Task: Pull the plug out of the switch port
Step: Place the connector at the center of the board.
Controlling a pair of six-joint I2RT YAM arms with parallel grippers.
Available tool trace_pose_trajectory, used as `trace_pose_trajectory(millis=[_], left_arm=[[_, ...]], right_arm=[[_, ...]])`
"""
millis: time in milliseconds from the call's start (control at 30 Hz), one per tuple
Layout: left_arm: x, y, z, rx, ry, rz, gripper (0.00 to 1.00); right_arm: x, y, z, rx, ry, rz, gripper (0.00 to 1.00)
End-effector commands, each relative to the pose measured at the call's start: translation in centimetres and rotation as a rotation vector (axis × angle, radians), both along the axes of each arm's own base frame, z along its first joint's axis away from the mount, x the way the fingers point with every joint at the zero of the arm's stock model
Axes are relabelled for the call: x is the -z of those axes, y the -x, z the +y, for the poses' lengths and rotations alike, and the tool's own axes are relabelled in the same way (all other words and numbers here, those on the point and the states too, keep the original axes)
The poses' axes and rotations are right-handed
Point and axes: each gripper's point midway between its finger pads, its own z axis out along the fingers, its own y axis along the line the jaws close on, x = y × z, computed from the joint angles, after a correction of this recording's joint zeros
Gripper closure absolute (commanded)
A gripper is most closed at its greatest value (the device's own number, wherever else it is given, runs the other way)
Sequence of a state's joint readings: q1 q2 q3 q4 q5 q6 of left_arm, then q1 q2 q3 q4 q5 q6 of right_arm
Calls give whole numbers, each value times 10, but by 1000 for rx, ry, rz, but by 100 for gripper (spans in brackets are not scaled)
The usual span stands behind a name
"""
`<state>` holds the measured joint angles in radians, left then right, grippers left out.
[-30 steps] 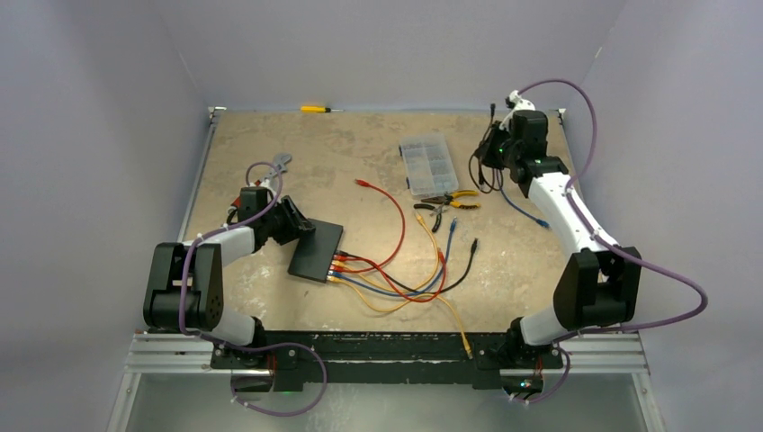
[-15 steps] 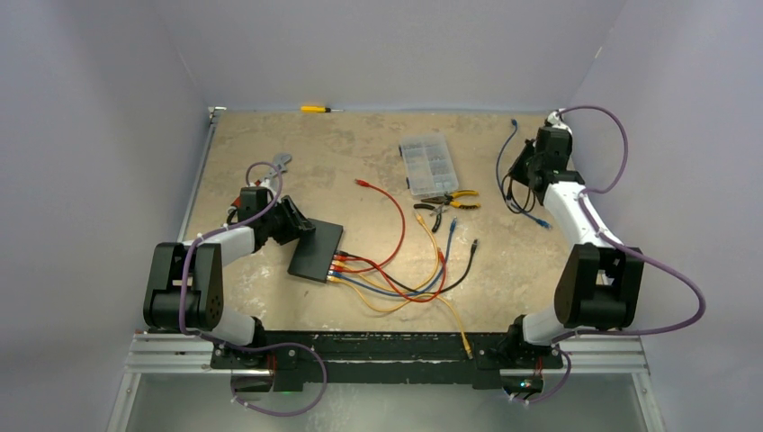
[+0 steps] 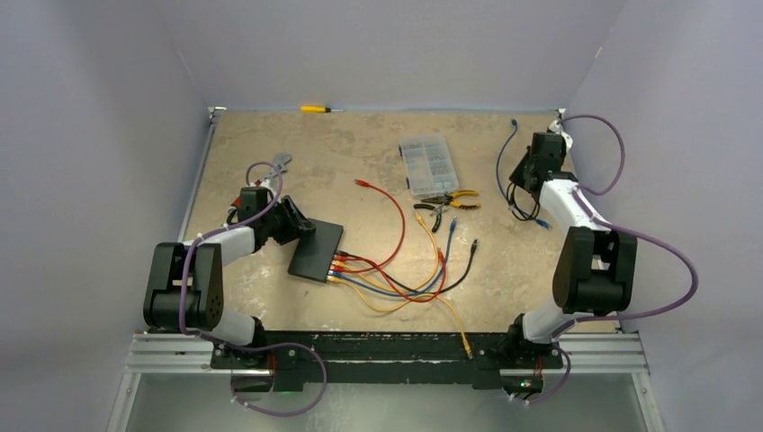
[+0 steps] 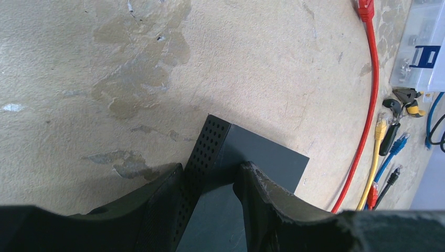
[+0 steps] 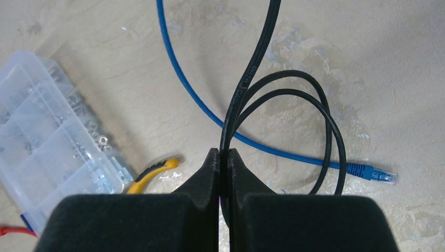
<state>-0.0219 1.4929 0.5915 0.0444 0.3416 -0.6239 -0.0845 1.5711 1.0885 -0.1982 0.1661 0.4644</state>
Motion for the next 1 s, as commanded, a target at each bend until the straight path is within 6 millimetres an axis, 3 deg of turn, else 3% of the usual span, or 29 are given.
trace_pose_trajectory(millis=[0, 400, 567, 733, 967], left_arm=[[49, 57, 5, 21, -51, 239, 56], [48, 56, 3, 26, -43, 238, 55], [49, 57, 3, 28, -40, 240, 55], [48, 56, 2, 29, -37, 237, 55], [47, 55, 2, 32, -35, 230, 55]], right_arm=[[-16, -16, -16, 64, 15, -65, 100], [-35, -28, -30, 113, 38, -112, 99], [-40, -27, -31, 127, 37, -136, 78], [-55, -25, -30, 121, 38, -176, 46], [-70, -25, -1, -16, -46, -266, 21]])
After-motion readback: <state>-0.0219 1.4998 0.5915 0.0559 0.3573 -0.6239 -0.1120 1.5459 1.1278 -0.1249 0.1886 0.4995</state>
